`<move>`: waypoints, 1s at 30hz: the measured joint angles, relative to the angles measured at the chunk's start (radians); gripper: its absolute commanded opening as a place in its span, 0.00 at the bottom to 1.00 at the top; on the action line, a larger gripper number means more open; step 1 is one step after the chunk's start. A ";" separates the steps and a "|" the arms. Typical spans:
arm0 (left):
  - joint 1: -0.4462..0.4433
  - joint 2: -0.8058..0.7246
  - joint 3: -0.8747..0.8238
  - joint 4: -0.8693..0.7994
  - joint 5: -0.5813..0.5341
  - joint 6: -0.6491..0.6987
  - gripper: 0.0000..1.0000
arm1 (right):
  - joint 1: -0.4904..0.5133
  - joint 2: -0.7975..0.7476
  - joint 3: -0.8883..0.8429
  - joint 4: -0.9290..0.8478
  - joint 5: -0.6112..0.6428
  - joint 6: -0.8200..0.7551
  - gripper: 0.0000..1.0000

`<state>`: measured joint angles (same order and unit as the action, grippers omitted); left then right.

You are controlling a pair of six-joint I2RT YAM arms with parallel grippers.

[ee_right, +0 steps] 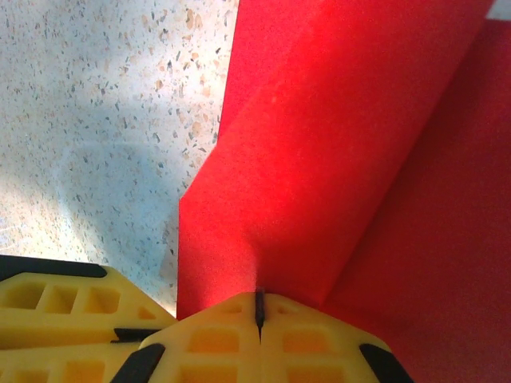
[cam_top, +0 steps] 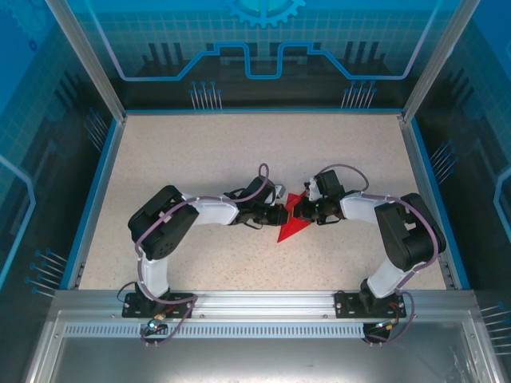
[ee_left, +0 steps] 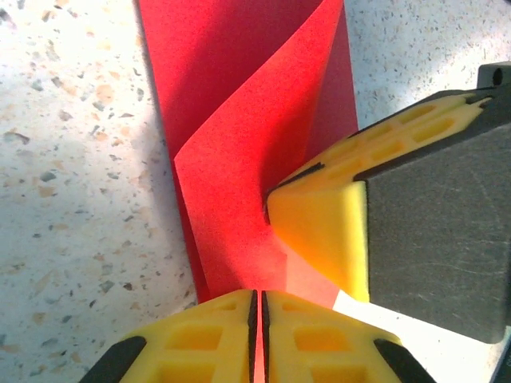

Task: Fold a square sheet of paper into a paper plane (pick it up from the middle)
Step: Fourth fold the wing at the center of the table.

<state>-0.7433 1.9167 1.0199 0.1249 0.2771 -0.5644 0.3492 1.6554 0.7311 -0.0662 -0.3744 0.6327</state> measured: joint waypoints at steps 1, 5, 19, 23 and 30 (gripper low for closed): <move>0.000 0.000 0.000 0.000 -0.002 0.003 0.13 | 0.000 0.000 0.000 0.000 0.000 0.000 0.02; 0.000 0.002 0.001 0.000 -0.012 0.018 0.13 | 0.000 0.003 0.000 0.000 0.000 0.000 0.02; 0.000 0.029 0.019 0.004 -0.012 0.025 0.13 | 0.000 0.014 0.002 -0.003 0.012 0.003 0.01; 0.000 0.032 0.020 0.010 -0.012 0.026 0.13 | 0.003 0.014 0.002 -0.003 0.017 0.004 0.01; 0.000 0.039 0.035 0.019 -0.011 0.039 0.12 | 0.004 0.014 0.002 -0.003 0.019 0.008 0.01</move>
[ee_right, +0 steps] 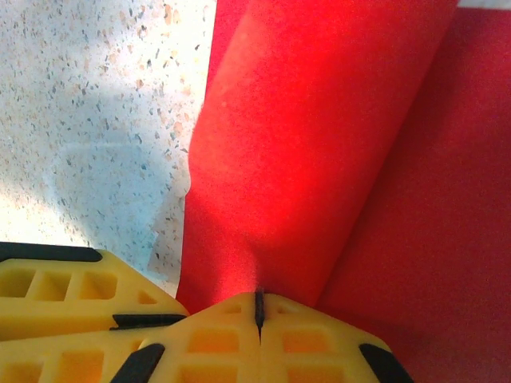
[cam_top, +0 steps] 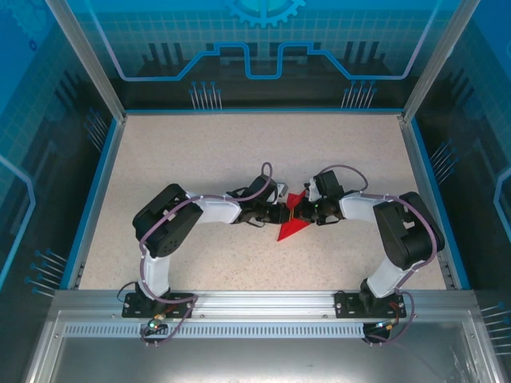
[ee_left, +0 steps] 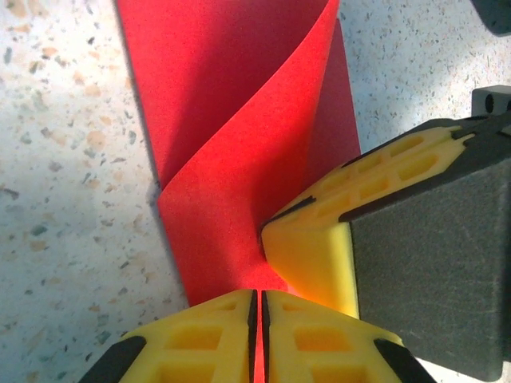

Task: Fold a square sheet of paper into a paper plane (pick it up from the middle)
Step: Fourth fold the wing at the center of the table.

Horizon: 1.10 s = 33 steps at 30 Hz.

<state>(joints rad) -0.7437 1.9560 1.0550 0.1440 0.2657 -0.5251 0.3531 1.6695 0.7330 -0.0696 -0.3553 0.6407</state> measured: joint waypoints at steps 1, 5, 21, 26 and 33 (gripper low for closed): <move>0.000 0.007 0.006 0.000 0.000 0.003 0.12 | 0.000 0.000 0.000 0.000 0.000 0.003 0.01; 0.000 0.028 0.019 -0.016 -0.004 0.008 0.11 | 0.000 0.000 0.000 0.004 -0.003 0.014 0.01; -0.005 0.033 0.055 -0.090 -0.026 0.039 0.04 | -0.014 0.025 0.010 0.082 -0.025 0.048 0.00; -0.006 0.033 0.063 -0.106 -0.027 0.039 0.00 | -0.027 0.041 0.010 0.089 -0.024 0.047 0.00; -0.006 0.033 0.064 -0.113 -0.026 0.037 0.00 | -0.141 0.045 0.010 0.105 -0.031 0.048 0.00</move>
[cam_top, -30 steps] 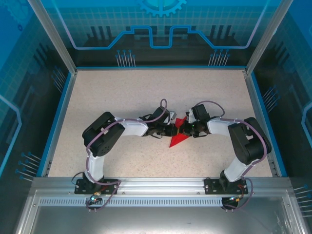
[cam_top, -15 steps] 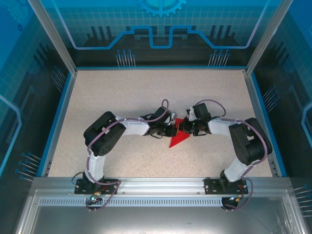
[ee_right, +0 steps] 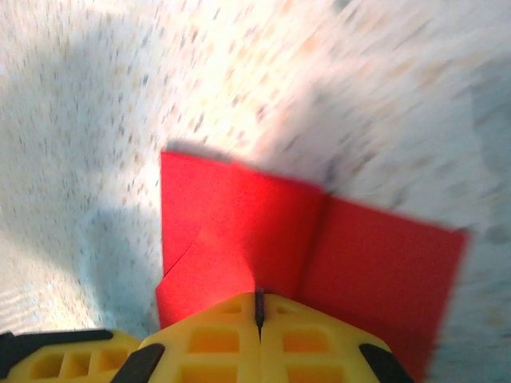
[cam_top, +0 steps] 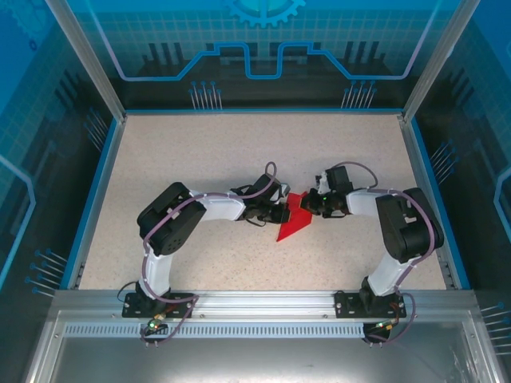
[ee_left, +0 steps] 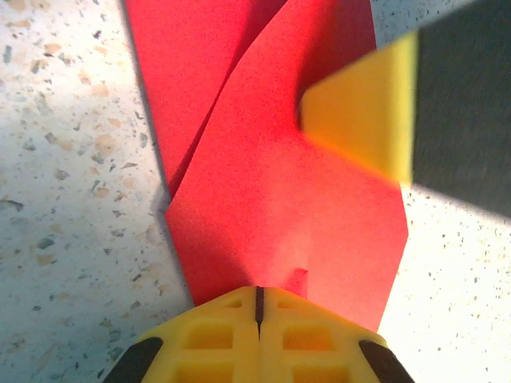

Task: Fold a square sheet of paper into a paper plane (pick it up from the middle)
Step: Fourth fold the wing at the center of the table.

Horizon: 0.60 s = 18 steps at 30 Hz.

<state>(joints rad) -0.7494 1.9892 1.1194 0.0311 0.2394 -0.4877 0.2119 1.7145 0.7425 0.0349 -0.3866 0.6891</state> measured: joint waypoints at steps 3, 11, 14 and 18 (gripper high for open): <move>0.000 0.002 0.000 0.000 0.000 0.000 0.00 | -0.038 0.016 0.006 0.008 -0.017 0.003 0.00; -0.001 0.002 0.000 -0.002 0.000 0.000 0.00 | -0.064 -0.035 -0.002 0.034 -0.009 0.002 0.00; -0.001 0.002 0.006 -0.016 -0.001 0.000 0.00 | -0.050 -0.119 -0.024 0.044 -0.011 -0.008 0.00; -0.004 0.002 0.013 -0.034 -0.008 0.001 0.00 | 0.005 -0.132 -0.017 0.044 -0.014 -0.021 0.00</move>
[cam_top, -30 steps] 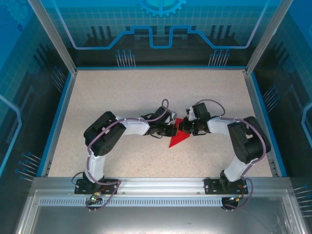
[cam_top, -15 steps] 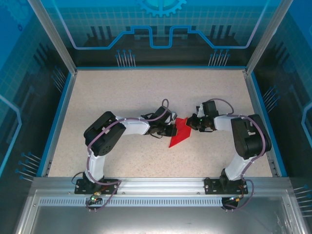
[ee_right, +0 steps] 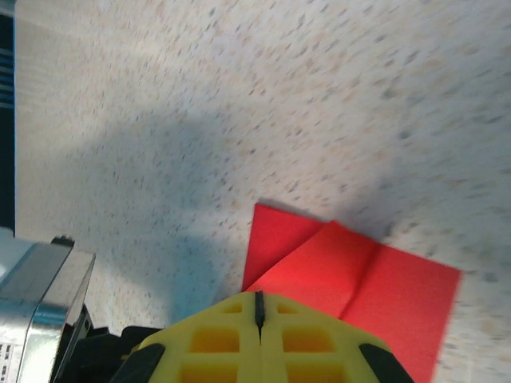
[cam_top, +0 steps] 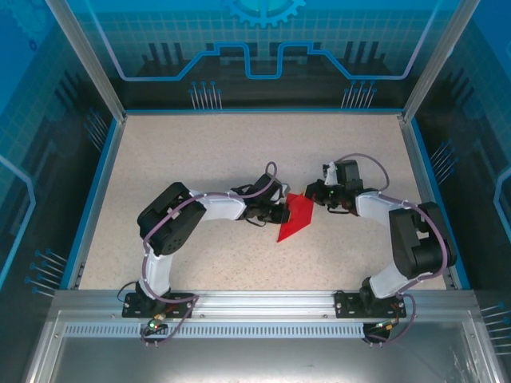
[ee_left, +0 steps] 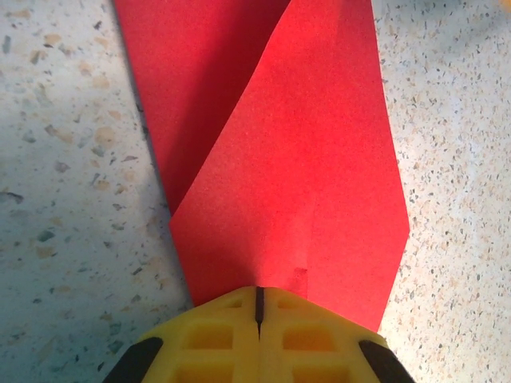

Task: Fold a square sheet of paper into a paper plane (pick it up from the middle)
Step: Fourth fold the wing at the center of the table.

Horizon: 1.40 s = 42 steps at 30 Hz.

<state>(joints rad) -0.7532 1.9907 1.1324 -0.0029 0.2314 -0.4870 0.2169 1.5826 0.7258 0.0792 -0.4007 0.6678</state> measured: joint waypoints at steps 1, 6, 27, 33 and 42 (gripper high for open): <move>-0.001 0.000 0.002 -0.004 -0.002 0.000 0.00 | 0.020 0.019 0.004 -0.001 -0.001 -0.003 0.00; -0.003 0.000 0.009 -0.019 -0.011 0.000 0.00 | 0.076 0.137 0.041 -0.019 -0.009 -0.006 0.00; -0.005 -0.003 -0.003 -0.013 -0.018 -0.005 0.00 | -0.062 0.259 0.214 -0.135 0.043 0.010 0.00; -0.005 -0.003 -0.003 -0.011 -0.018 -0.008 0.00 | -0.099 0.253 0.234 -0.128 0.100 0.009 0.00; 0.000 -0.062 -0.072 -0.019 -0.034 0.037 0.00 | 0.006 0.119 0.109 -0.043 -0.050 -0.006 0.00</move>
<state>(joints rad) -0.7528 1.9285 1.0603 -0.0216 0.1970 -0.4503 0.2234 1.7016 0.8352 0.0364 -0.4511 0.6613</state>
